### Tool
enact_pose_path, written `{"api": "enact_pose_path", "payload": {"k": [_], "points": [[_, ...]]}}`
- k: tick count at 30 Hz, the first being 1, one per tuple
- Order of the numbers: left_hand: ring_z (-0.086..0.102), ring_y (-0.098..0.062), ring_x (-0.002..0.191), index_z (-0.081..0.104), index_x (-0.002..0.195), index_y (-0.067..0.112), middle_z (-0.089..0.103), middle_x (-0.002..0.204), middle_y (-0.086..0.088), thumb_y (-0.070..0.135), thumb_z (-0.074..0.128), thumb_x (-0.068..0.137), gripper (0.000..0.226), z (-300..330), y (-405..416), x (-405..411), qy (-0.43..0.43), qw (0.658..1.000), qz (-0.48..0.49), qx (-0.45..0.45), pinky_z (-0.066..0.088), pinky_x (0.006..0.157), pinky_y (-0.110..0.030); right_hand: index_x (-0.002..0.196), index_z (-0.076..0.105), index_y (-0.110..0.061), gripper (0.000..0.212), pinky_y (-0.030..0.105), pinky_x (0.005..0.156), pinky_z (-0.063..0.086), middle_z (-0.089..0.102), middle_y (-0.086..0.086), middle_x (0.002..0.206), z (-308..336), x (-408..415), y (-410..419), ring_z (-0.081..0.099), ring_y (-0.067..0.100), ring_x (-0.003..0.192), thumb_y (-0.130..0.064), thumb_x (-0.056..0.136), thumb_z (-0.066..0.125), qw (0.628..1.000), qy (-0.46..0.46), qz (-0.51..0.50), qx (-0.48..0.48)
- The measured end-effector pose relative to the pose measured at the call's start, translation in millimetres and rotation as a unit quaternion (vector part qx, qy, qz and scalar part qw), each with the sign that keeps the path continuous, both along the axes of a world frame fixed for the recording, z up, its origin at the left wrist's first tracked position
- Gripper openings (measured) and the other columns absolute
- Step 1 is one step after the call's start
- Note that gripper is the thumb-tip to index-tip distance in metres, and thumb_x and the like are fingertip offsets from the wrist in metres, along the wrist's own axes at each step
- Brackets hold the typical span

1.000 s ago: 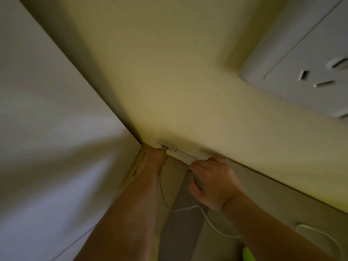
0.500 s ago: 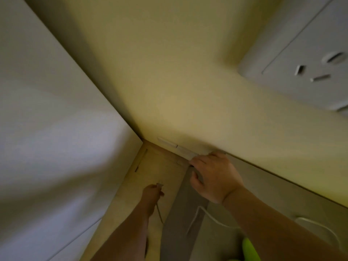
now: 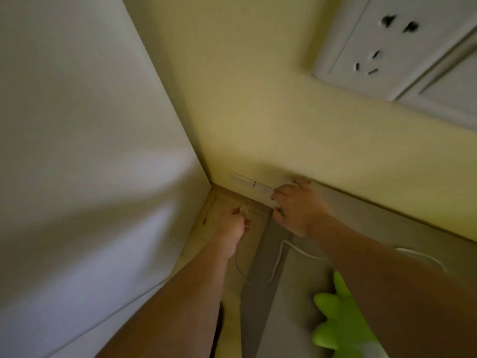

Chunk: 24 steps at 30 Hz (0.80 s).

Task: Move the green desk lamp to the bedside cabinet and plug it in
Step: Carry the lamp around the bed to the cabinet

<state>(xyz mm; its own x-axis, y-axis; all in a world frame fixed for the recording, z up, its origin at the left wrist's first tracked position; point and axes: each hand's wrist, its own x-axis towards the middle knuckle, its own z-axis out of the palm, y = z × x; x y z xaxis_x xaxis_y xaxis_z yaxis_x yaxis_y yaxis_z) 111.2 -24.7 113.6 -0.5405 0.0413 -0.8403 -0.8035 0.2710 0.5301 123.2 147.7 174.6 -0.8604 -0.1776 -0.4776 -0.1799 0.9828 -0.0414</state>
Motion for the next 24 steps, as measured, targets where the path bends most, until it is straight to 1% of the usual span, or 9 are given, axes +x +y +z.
{"api": "enact_pose_path", "payload": {"k": [1,3,7,10,14,18,20,21,24], "points": [[0.057,-0.012,0.068,0.054,0.113,0.026,0.064,0.086,0.0,0.031,0.045,0.097,0.019,15,-2,4,0.007,1.0,-0.015,0.004,0.039,0.053,-0.023,0.135,0.047,-0.021,0.047,0.039,0.118,0.015,0.046,0.002,0.145,3,4,-4,0.04,0.019,0.135,-0.038,0.093,0.034,1.0,-0.023,-0.002,-0.007],[0.058,-0.012,0.07,0.056,0.111,0.021,0.064,0.088,-0.001,0.029,0.047,0.097,0.019,47,-5,9,0.023,0.999,-0.031,0.003,0.04,0.055,-0.024,0.143,0.036,-0.021,0.05,0.039,0.119,0.012,0.032,0.003,0.155,20,14,-13,0.028,0.02,0.143,-0.037,0.096,0.037,0.996,-0.059,-0.042,-0.046],[0.061,-0.014,0.075,0.058,0.095,0.024,0.065,0.092,-0.002,0.026,0.05,0.095,0.008,125,-6,27,0.029,0.999,-0.042,0.011,0.044,0.06,-0.025,0.141,0.037,-0.022,0.052,0.039,0.113,0.025,0.036,0.005,0.151,93,49,-19,0.038,0.026,0.136,-0.039,0.092,0.046,0.984,-0.077,-0.148,-0.066],[0.063,-0.016,0.079,0.058,0.085,0.026,0.066,0.092,-0.002,0.025,0.052,0.094,0.011,185,-6,46,0.027,0.999,-0.037,0.024,0.049,0.071,-0.029,0.14,0.039,-0.02,0.055,0.04,0.108,0.036,0.038,0.007,0.147,162,85,-4,0.045,0.031,0.13,-0.04,0.09,0.049,0.963,-0.141,-0.225,-0.046],[0.063,-0.016,0.076,0.058,0.082,0.028,0.066,0.088,0.0,0.023,0.052,0.095,0.015,258,-8,74,0.033,0.997,-0.052,0.052,0.048,0.086,-0.037,0.145,0.035,-0.015,0.067,0.04,0.111,0.036,0.037,0.012,0.151,250,135,22,0.04,0.03,0.136,-0.045,0.088,0.054,0.913,-0.165,-0.369,-0.056],[0.062,-0.015,0.073,0.06,0.084,0.024,0.065,0.085,-0.001,0.02,0.051,0.096,0.016,306,-10,91,0.072,0.989,-0.109,0.067,0.051,0.077,-0.034,0.142,0.037,-0.008,0.07,0.035,0.101,0.043,0.049,0.016,0.142,298,188,26,0.05,0.032,0.126,-0.036,0.082,0.063,0.843,-0.176,-0.502,-0.079],[0.062,-0.016,0.075,0.062,0.094,0.018,0.066,0.086,-0.001,0.019,0.05,0.097,0.013,317,-10,93,0.09,0.984,-0.139,0.062,0.052,0.081,-0.036,0.143,0.031,-0.007,0.078,0.034,0.093,0.046,0.051,0.017,0.138,302,207,20,0.053,0.032,0.121,-0.032,0.079,0.066,0.797,-0.197,-0.563,-0.099],[0.062,-0.016,0.076,0.062,0.1,0.016,0.066,0.087,-0.002,0.019,0.049,0.097,0.013,320,-12,92,0.095,0.983,-0.148,0.059,0.052,0.078,-0.033,0.142,0.034,-0.005,0.077,0.035,0.091,0.047,0.053,0.017,0.136,300,211,17,0.055,0.032,0.119,-0.03,0.078,0.067,0.779,-0.196,-0.586,-0.108],[0.062,-0.014,0.082,0.06,0.104,0.018,0.065,0.092,-0.001,0.019,0.048,0.098,0.014,325,-19,96,0.108,0.977,-0.181,0.032,0.045,0.062,-0.021,0.125,0.055,-0.002,0.047,0.029,0.08,0.046,0.06,0.016,0.127,299,213,8,0.059,0.029,0.113,-0.023,0.083,0.061,0.768,-0.173,-0.608,-0.102]]}}
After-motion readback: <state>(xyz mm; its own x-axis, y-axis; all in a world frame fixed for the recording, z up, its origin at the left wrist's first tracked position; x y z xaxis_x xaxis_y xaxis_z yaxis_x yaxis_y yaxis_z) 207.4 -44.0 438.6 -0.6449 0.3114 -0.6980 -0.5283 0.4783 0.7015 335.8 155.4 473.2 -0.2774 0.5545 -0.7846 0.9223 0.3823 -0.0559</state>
